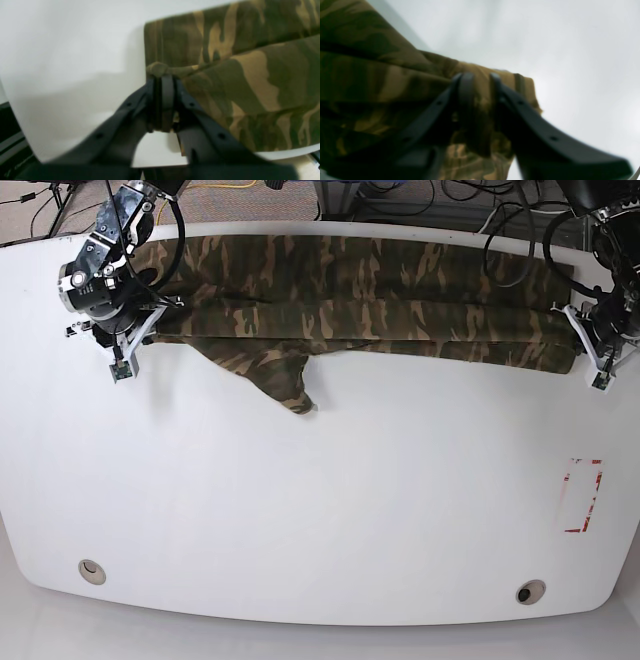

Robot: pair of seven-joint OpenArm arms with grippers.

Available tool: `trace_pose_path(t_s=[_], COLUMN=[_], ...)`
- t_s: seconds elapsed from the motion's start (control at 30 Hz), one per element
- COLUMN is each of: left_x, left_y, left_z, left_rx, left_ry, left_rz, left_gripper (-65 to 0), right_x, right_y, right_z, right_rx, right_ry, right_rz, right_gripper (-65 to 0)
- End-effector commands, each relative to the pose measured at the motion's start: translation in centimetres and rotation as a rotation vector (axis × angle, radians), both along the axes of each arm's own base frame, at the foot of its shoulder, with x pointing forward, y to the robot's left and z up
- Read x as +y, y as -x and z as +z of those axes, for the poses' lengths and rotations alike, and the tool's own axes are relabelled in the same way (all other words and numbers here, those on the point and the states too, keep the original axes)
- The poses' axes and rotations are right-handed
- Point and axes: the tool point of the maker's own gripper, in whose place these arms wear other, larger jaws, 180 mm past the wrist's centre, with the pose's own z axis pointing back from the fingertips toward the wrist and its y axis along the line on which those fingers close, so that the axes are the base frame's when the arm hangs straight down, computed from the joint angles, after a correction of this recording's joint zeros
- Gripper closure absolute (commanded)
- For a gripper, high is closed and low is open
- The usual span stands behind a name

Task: Layout the t-shirt on the table in an organized manner, then fold the t-shirt properly
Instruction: 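Lift the grasped edge and fold it over onto the held edge, then move the right gripper to the hanging flap and grasp it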

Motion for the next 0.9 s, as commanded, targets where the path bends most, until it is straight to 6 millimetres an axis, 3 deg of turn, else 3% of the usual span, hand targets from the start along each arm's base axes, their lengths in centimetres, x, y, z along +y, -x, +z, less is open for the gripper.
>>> trace_pose_path(t_s=[0.0, 0.13, 0.2, 0.43, 0.6, 0.87], left_x=[1.0, 1.0, 1.0, 0.9, 0.7, 1.0], left_y=[-0.6, -0.7, -0.8, -1.1, -2.5, -2.9], left_z=[1.3, 1.3, 1.4, 1.8, 4.1, 5.5], left_rx=[-0.026, -0.029, -0.032, -0.047, -0.118, -0.159], left_ry=[-0.037, -0.037, -0.038, -0.039, -0.069, -0.091], left_rz=[0.001, 0.001, 0.000, 0.000, -0.018, -0.013], left_gripper=[-16.2, -31.4, -35.6, -34.6, -34.6, -34.6], right_x=[-0.5, -0.4, -0.3, 2.0, 5.2, 11.7], right_y=[-0.2, -0.2, -0.3, -3.2, -5.5, -6.7], right_z=[0.7, 0.7, 0.8, 2.7, 4.0, 2.8], right_rx=[-0.021, -0.024, -0.029, -0.155, -0.249, -0.206], right_ry=[0.020, 0.014, 0.010, -0.115, -0.254, -0.395], right_rz=[-0.004, -0.002, -0.001, 0.037, 0.056, 0.137], right_gripper=[-34.4, -48.5, -50.9, -50.9, -51.0, -51.0])
